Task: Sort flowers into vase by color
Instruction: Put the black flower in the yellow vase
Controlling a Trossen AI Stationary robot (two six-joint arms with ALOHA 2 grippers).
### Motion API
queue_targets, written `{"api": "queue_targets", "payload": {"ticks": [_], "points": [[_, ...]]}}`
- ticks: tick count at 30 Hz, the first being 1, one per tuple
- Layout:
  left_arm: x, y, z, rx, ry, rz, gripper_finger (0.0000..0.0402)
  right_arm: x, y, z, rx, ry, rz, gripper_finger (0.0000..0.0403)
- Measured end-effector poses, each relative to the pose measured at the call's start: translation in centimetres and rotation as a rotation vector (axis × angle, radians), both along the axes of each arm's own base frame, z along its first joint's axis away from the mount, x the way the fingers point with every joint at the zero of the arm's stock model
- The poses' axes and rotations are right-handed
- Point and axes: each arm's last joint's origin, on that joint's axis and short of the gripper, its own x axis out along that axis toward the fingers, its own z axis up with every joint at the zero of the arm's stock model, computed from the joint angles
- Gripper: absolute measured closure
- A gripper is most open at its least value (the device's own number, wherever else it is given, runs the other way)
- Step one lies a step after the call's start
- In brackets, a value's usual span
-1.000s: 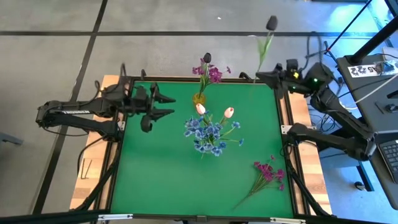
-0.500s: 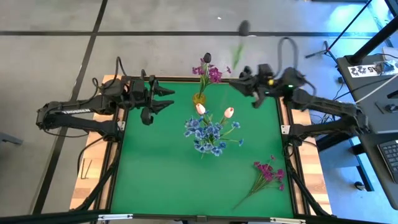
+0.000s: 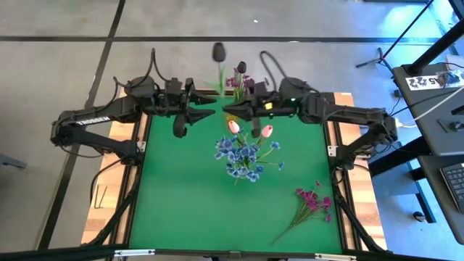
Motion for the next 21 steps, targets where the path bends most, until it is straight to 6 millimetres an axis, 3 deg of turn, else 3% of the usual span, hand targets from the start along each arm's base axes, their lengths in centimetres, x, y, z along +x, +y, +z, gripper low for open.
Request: {"api": "queue_targets", "payload": {"ticks": [10, 21], "points": [[1.5, 0.3, -0.7, 0.0, 0.019, 0.002, 0.0208, 2.1, -0.3, -2.0, 0.01, 0.072, -0.017, 0.0402], [2.0, 0.7, -1.3, 0.022, 0.063, 0.096, 0.0235, 2.5, 0.1, -2.5, 0.013, 0.096, -0.007, 0.0402]]}}
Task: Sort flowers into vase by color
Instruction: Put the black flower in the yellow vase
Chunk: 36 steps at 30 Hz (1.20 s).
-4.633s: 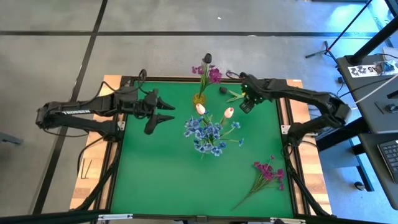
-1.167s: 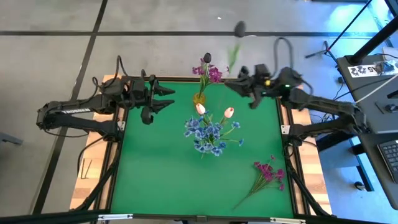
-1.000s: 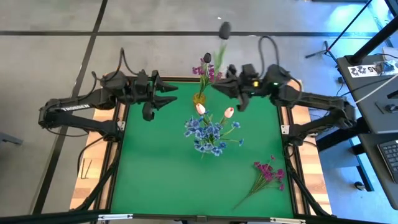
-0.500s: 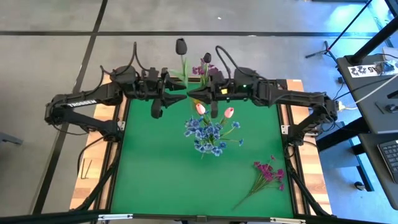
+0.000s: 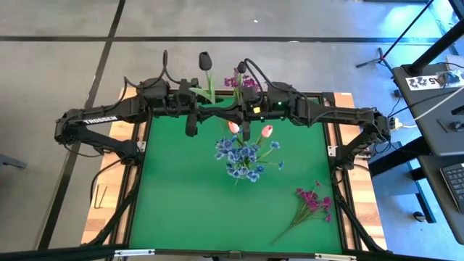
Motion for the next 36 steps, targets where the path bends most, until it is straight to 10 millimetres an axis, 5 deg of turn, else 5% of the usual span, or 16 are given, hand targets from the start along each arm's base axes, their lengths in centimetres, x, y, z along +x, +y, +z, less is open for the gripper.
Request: {"api": "queue_targets", "payload": {"ticks": [11, 21, 32, 36], "points": [[-2.0, -0.4, 1.2, 0.009, -0.031, 0.002, 0.0249, 0.0, 0.0, -0.2, 0.003, 0.019, -0.005, 0.0402], [-1.0, -0.1, 0.1, 0.005, 0.04, 0.044, 0.0272, 0.0, -0.1, -0.2, 0.004, 0.022, -0.009, 0.0402], [-0.7, -0.1, -0.2, 0.006, 0.058, 0.036, 0.0386, 0.0, -0.1, -0.3, 0.004, 0.025, -0.018, 0.0402], [-0.7, -0.1, -0.2, 0.005, 0.06, 0.032, 0.0393, 0.0, -0.1, -0.3, 0.0, 0.023, 0.022, 0.0383]]}}
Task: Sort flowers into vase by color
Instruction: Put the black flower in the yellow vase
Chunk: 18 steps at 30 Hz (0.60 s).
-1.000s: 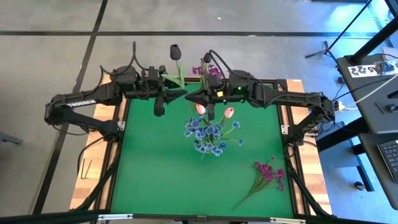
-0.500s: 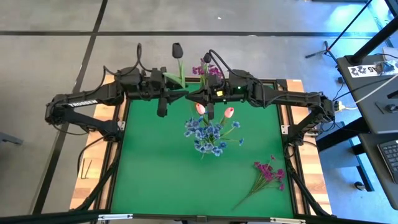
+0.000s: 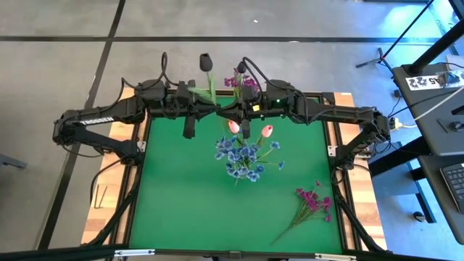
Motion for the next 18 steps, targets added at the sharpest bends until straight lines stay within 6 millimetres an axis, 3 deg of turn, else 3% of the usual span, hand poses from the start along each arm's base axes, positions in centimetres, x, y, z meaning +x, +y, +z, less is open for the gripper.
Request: {"api": "queue_targets", "payload": {"ticks": [5, 11, 18], "points": [[-0.2, 0.0, 0.0, 0.023, 0.01, 0.006, 0.0397, -0.7, 0.2, 0.4, -0.021, 0.01, 0.016, 0.0299], [-1.1, 0.0, 0.4, 0.065, 0.011, 0.075, 0.0399, -2.7, 0.6, 2.4, -0.05, -0.032, 0.015, 0.0193], [-2.1, 0.0, 1.0, 0.14, 0.007, 0.125, 0.04, -5.7, 0.7, 4.5, -0.078, -0.05, -0.028, 0.0145]]}}
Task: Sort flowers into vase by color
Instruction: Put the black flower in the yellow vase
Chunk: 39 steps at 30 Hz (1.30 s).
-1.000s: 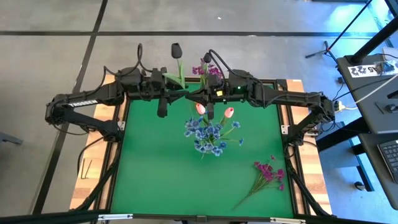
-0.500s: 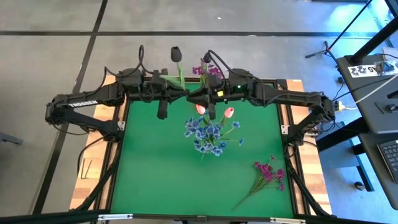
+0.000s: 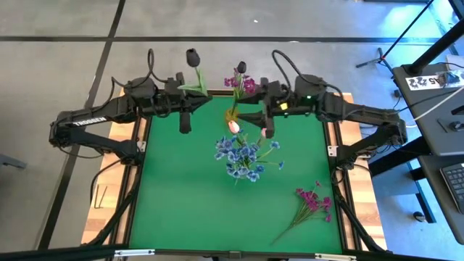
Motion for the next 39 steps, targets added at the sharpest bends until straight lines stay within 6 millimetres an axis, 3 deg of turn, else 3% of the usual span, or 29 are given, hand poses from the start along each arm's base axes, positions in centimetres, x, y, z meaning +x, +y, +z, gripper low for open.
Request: {"api": "queue_targets", "payload": {"ticks": [4, 10, 17, 21, 24, 29, 39], "points": [[-0.5, 0.3, 0.1, 0.082, 0.029, 0.068, 0.0401, -2.5, 0.0, 0.6, -0.041, 0.076, -0.107, 0.0148], [-1.0, 2.9, -0.9, 0.105, 0.05, 0.126, 0.0401, -6.4, 0.1, 1.0, -0.08, 0.126, -0.23, 0.0184], [-1.4, 6.0, -4.7, 0.1, -0.037, 0.113, 0.0401, -9.8, 0.4, -1.2, -0.077, 0.097, -0.263, 0.0224], [-2.0, 7.3, -6.7, 0.109, -0.08, 0.088, 0.0401, -11.5, 0.5, -3.5, -0.074, 0.099, -0.31, 0.0234], [-2.1, 8.0, -7.9, 0.116, -0.103, 0.035, 0.0401, -12.4, 0.5, -5.2, -0.08, 0.067, -0.349, 0.0235], [-0.6, 8.9, -10.1, 0.124, -0.076, -0.02, 0.0401, -13.0, 0.5, -7.8, -0.085, 0.028, -0.38, 0.0236], [2.6, 11.0, -13.9, 0.116, -0.007, -0.055, 0.0401, -12.6, 0.4, -9.4, -0.109, 0.046, -0.379, 0.0236]]}}
